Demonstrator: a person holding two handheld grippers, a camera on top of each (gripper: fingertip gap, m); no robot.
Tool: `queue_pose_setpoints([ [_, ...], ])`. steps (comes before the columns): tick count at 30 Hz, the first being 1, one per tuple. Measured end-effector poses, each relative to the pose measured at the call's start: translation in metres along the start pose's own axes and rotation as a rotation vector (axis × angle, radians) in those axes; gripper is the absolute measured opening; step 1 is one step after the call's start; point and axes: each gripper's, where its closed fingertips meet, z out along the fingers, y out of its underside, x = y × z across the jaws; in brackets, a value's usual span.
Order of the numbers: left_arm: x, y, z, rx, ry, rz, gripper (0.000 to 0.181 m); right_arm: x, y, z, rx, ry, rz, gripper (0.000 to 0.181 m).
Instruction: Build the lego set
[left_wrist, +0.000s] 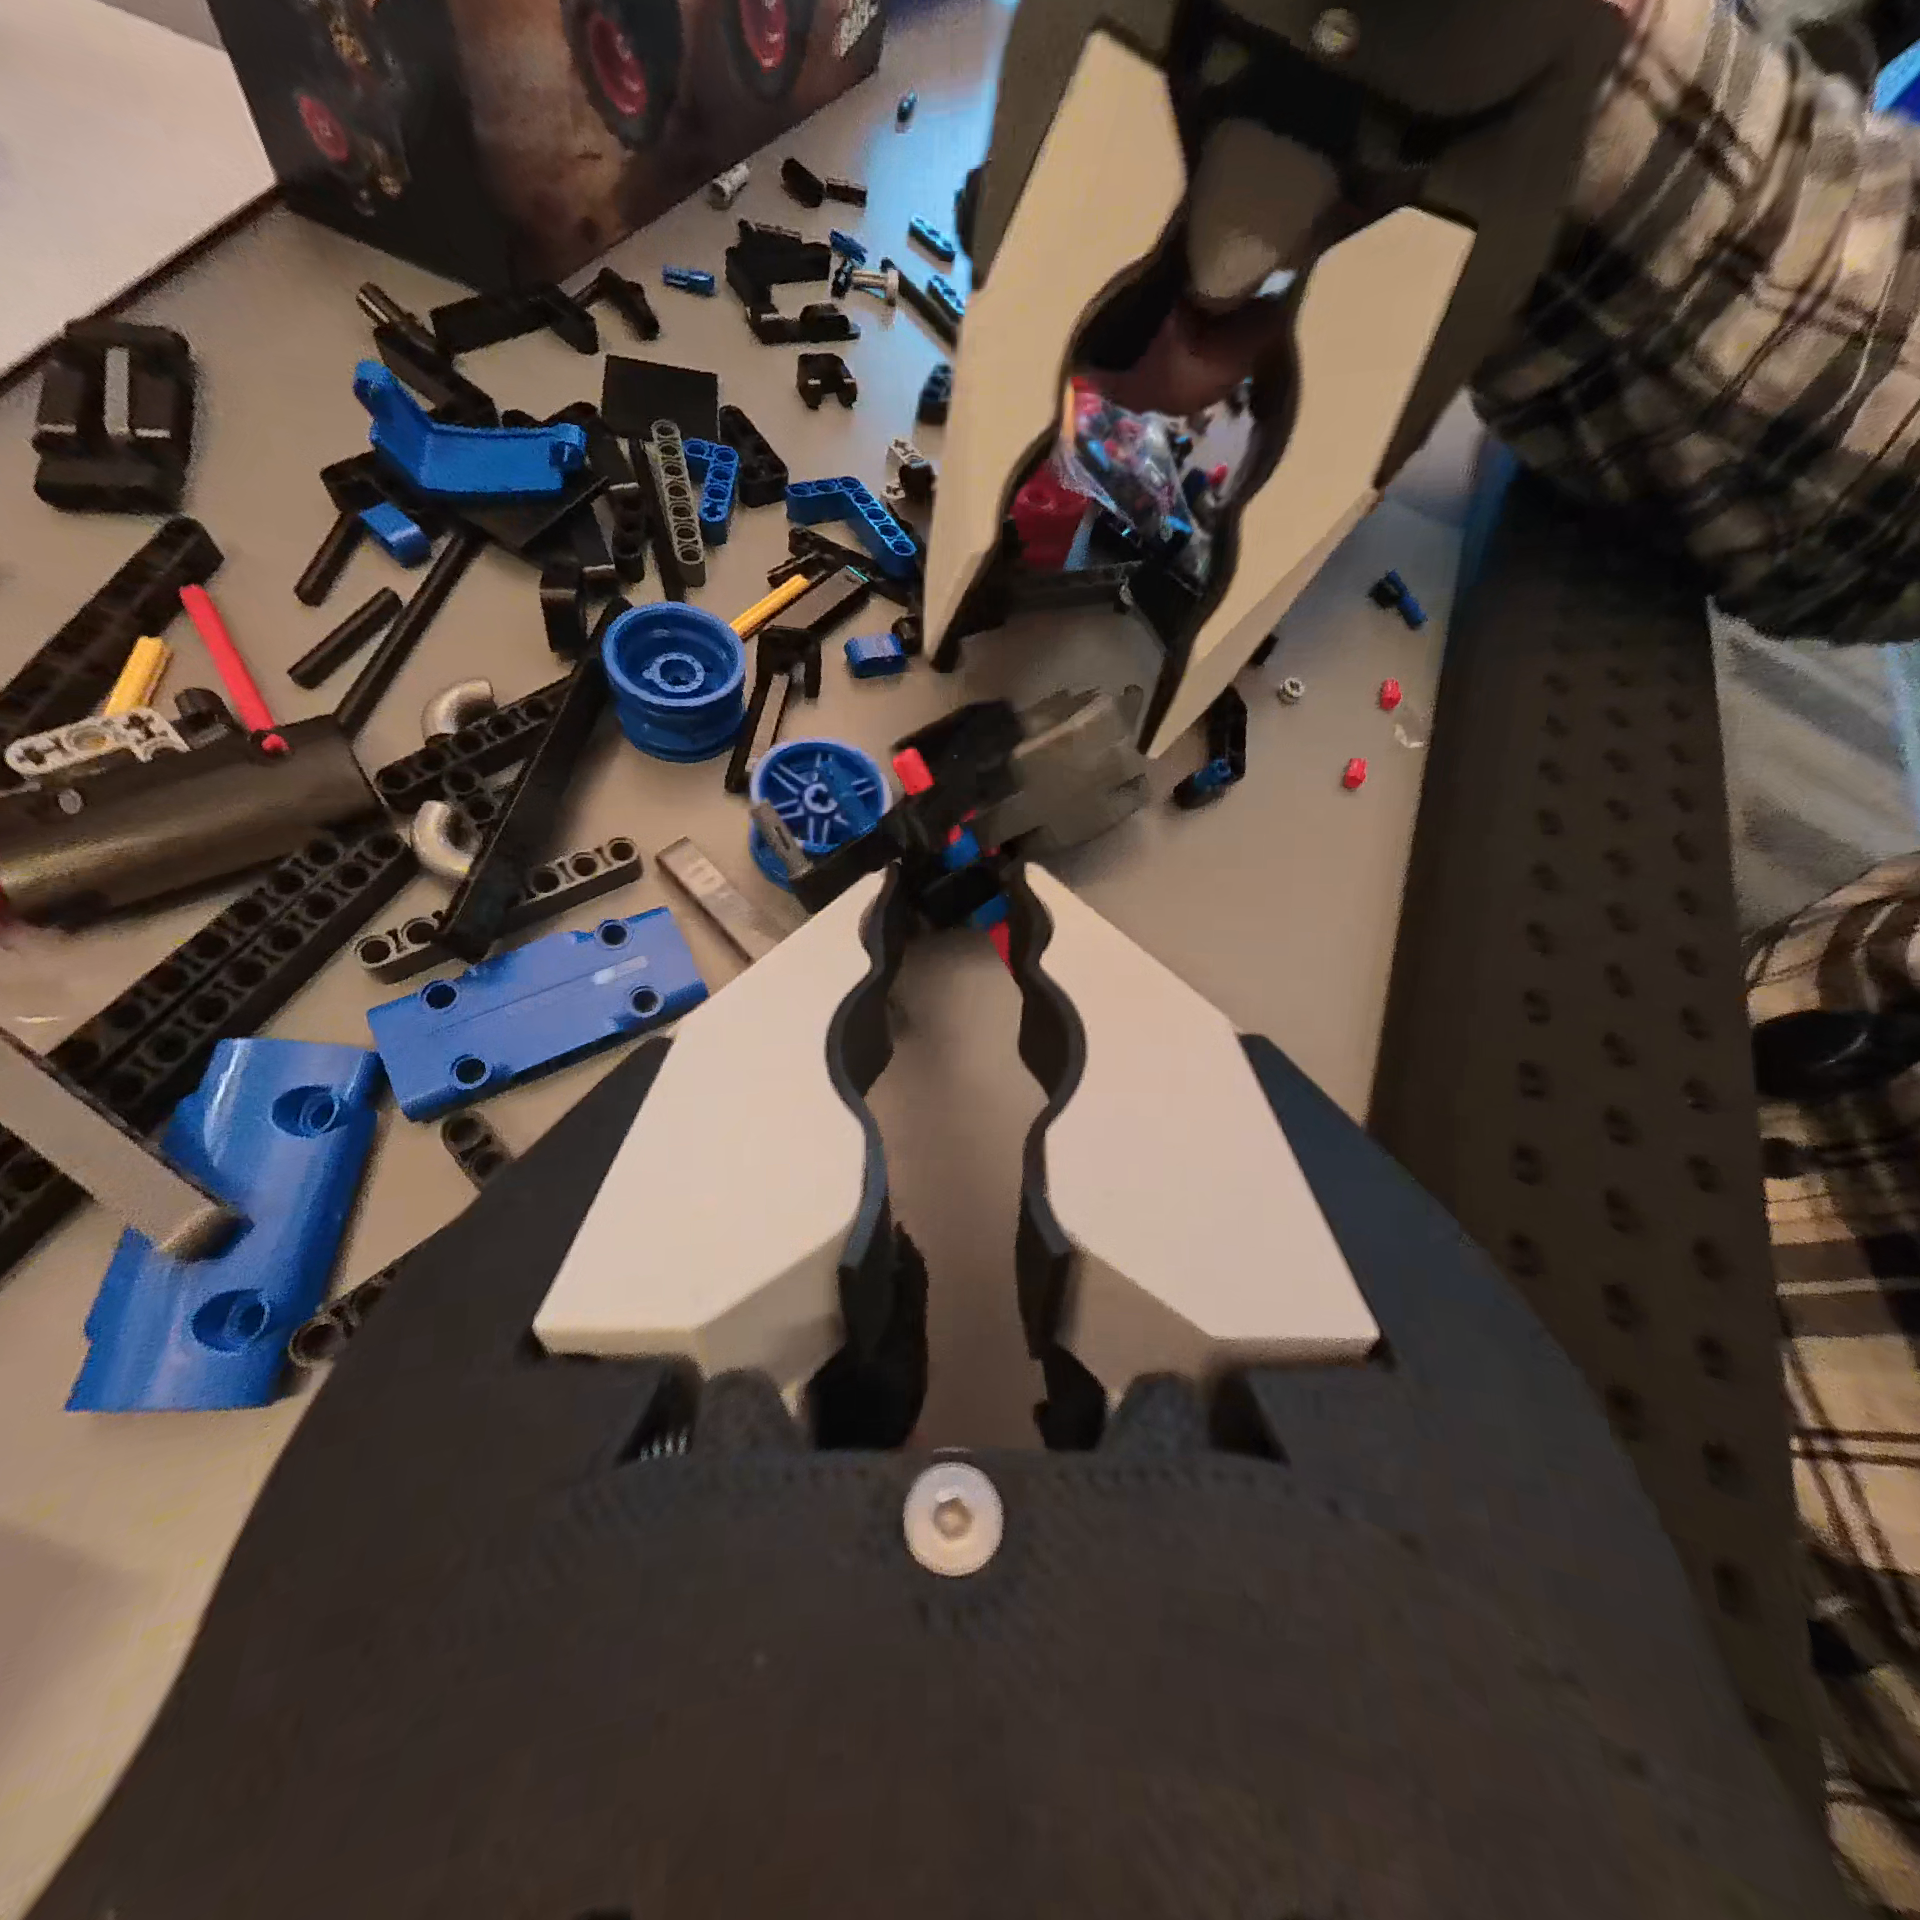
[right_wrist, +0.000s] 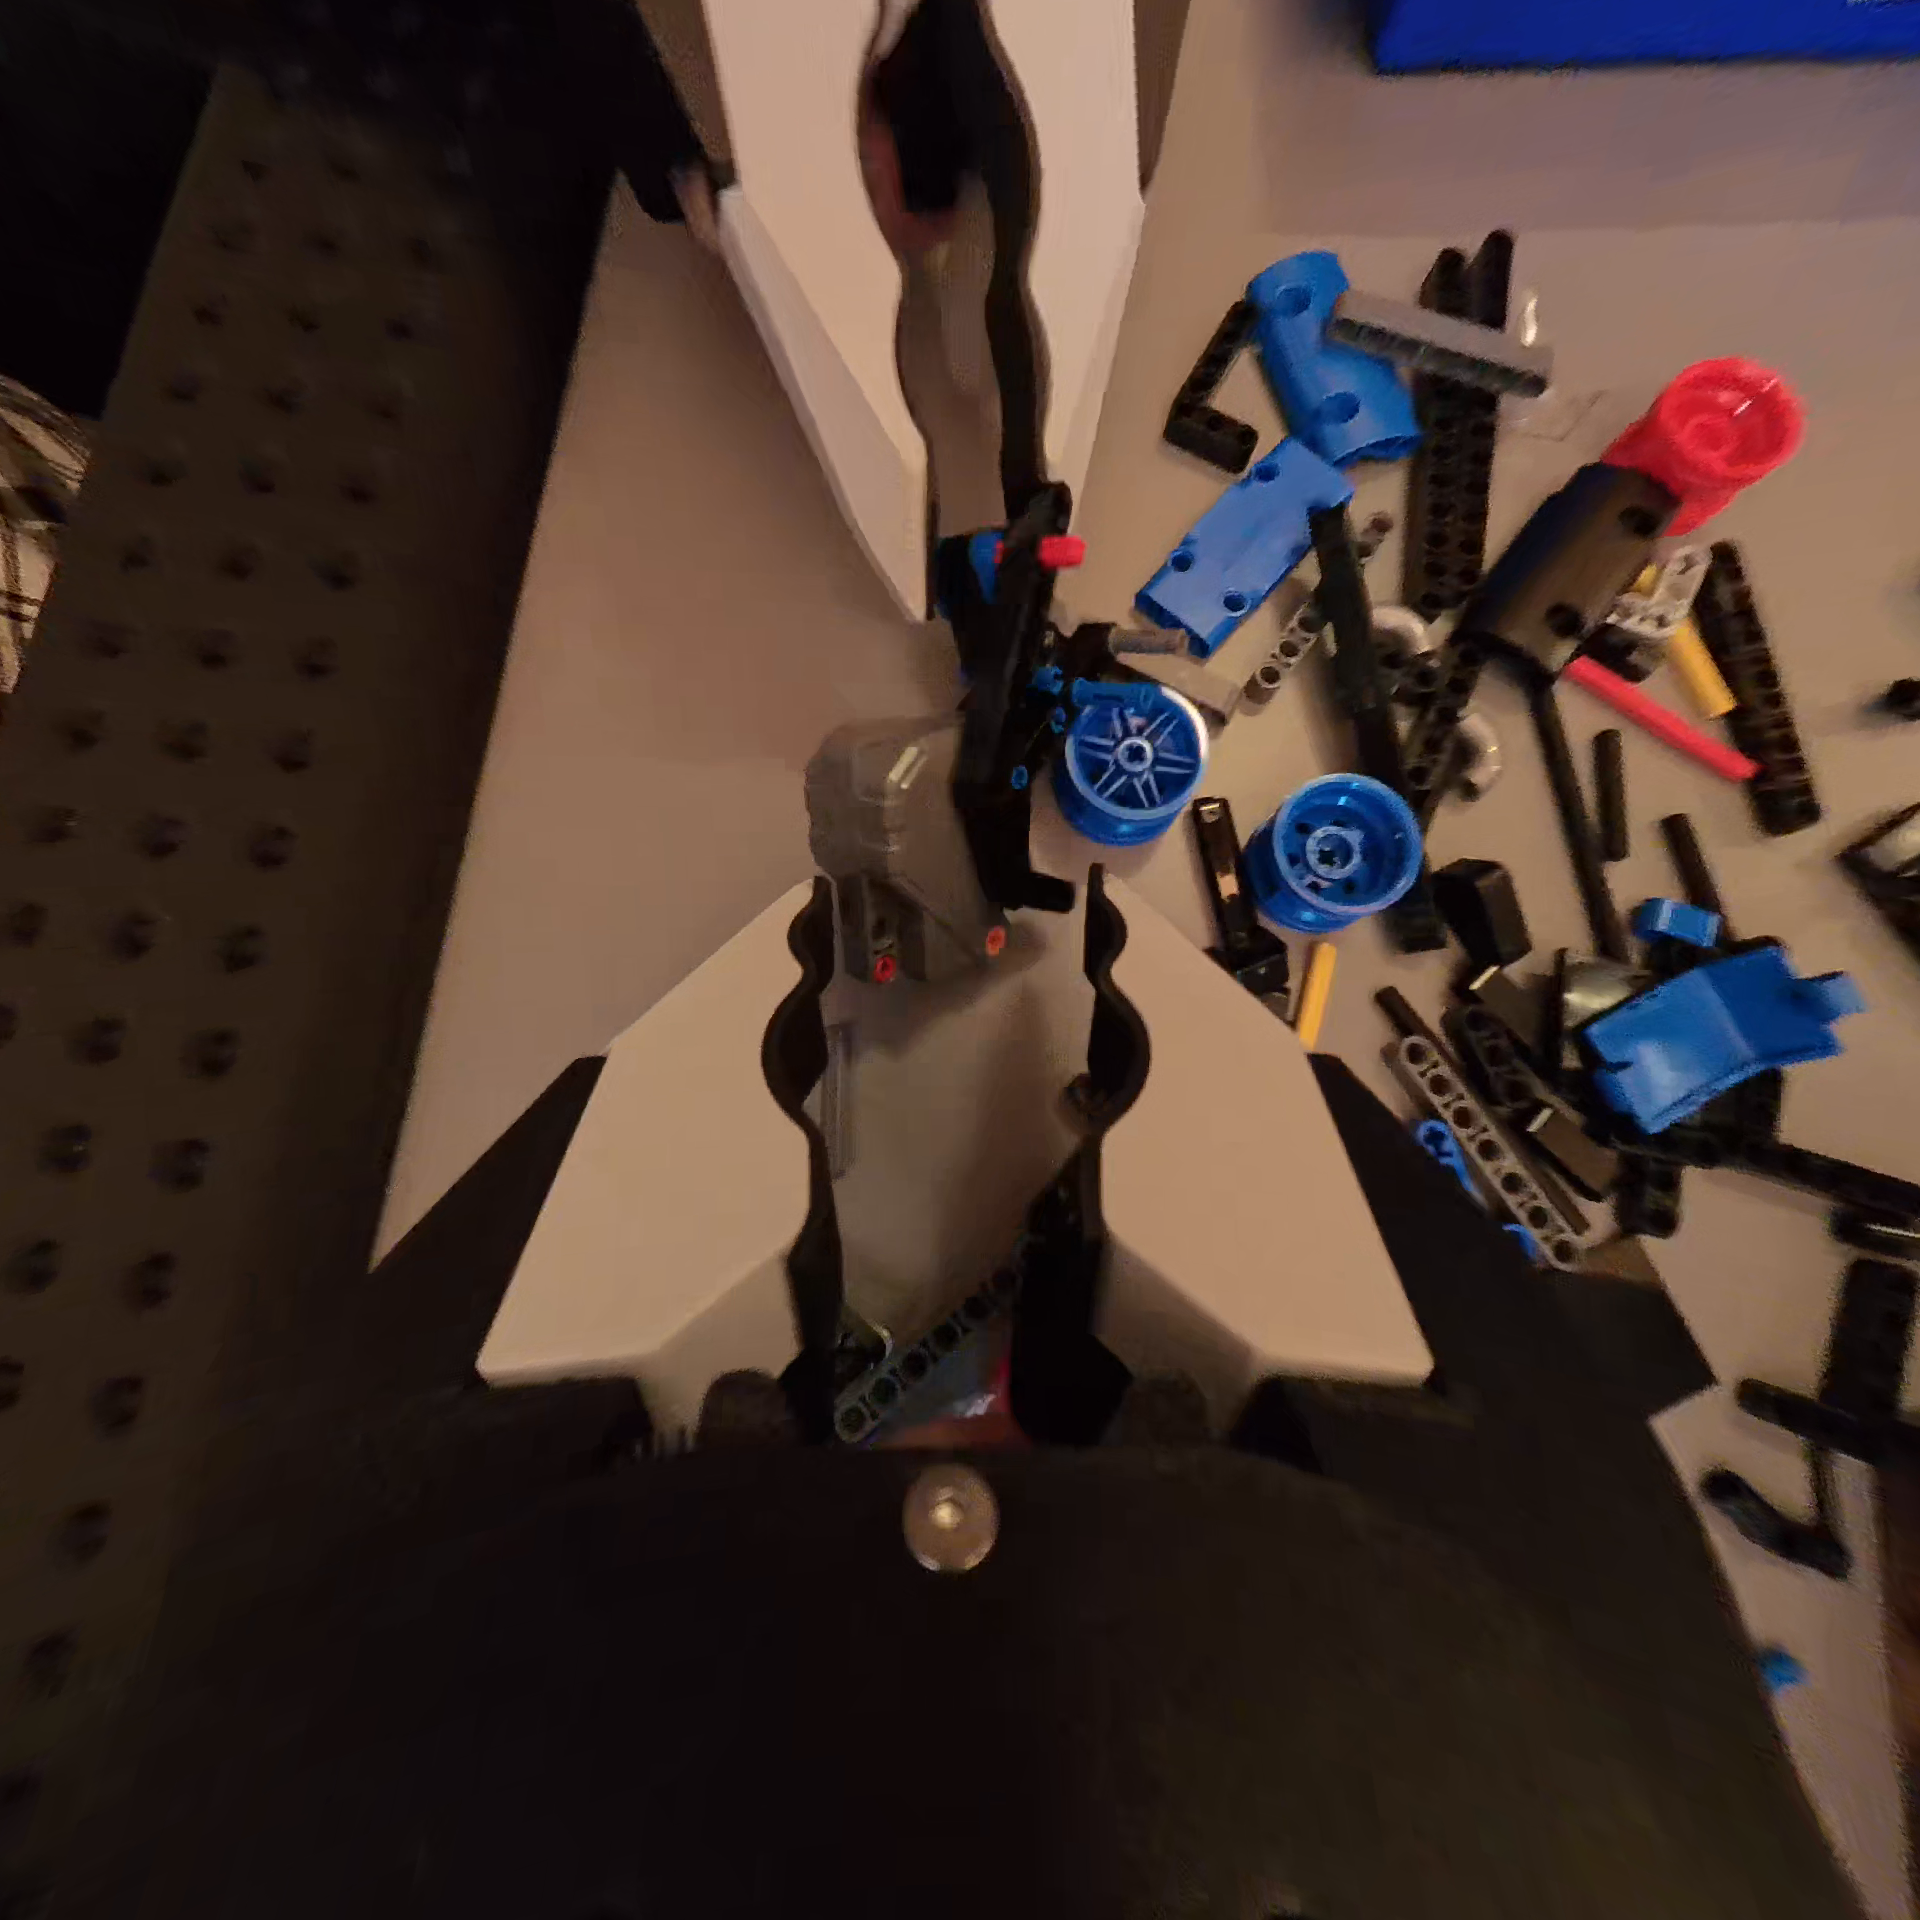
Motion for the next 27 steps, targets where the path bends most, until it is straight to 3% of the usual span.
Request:
queue_pose_setpoints([
  [6,-0.007,-0.008,0.000,0.038,0.029,-0.141,0.017,-0.004,0.004,0.004,-0.061,0.139,-0.148,0.058],
  [11,-0.004,-0.009,0.003,0.029,0.056,-0.148,0.017,0.001,0.003,0.015,-0.076,0.198,-0.164,0.066],
  [14,-0.001,-0.006,0.005,0.010,0.055,-0.110,0.017,0.000,0.006,0.020,-0.078,0.163,-0.154,0.046],
  [27,0.003,0.000,0.003,-0.011,0.014,0.035,0.026,-0.002,0.002,0.011,-0.021,0.146,-0.135,0.036],
])
